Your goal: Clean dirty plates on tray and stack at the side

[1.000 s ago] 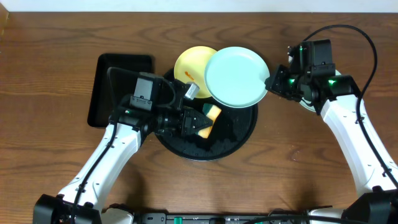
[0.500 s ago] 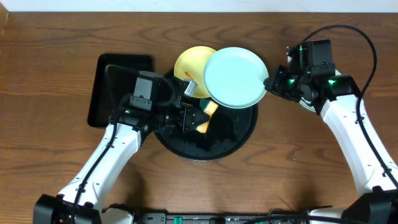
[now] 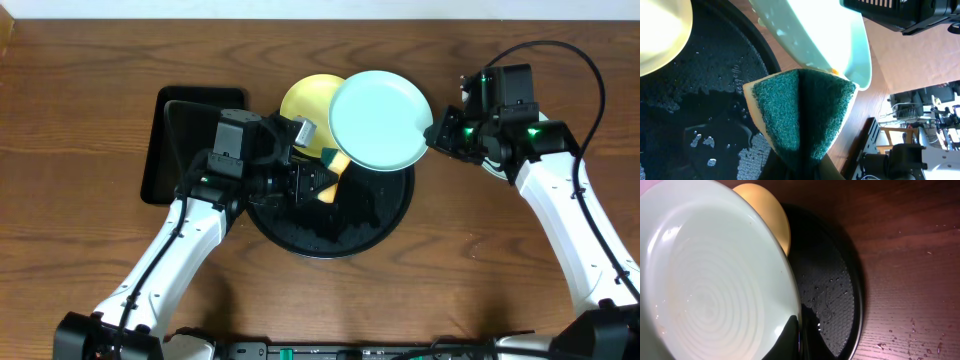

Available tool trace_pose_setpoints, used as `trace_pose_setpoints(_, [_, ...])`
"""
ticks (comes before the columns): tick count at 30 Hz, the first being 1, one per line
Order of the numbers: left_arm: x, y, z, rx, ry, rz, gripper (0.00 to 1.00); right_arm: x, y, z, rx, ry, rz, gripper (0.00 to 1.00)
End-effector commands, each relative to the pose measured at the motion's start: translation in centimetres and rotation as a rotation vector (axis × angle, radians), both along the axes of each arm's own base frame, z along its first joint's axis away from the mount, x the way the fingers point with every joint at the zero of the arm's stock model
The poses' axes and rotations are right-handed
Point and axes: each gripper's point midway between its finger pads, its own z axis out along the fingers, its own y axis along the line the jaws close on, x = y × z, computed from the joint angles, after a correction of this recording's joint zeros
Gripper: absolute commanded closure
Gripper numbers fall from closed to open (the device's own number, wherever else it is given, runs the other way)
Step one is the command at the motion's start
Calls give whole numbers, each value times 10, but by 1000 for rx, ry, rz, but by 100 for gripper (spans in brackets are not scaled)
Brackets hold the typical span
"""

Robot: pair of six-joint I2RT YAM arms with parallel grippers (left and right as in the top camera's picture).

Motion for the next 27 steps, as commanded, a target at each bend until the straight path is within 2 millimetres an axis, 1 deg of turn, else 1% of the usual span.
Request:
trace_pose_setpoints(1, [3,2,0,-4,1,15,92,-2,6,-1,4,-2,37,99])
trace_pose_setpoints(6, [9,11,1,-9,19,55,92,-2,2,-3,-18,2,31,99])
trace_pose_setpoints(9, [17,22,1,-18,44,107,92,-3,-2,-6,-41,11,18,99])
trace_pose_setpoints(16, [31,45,1,-21,47,183,92,-4,-3,-7,-46,13,15,99])
trace_pose_setpoints(23, [46,76,1,-23,47,276,92,-4,-4,-7,-62,6,27,99])
trace_pose_setpoints(25, [52,91,0,-18,46,324,92,-4,-9,-9,-91,4,28,99])
trace_pose_setpoints(27, [58,108,-5,11,51,385,92,-4,-13,-11,-134,-4,41,99])
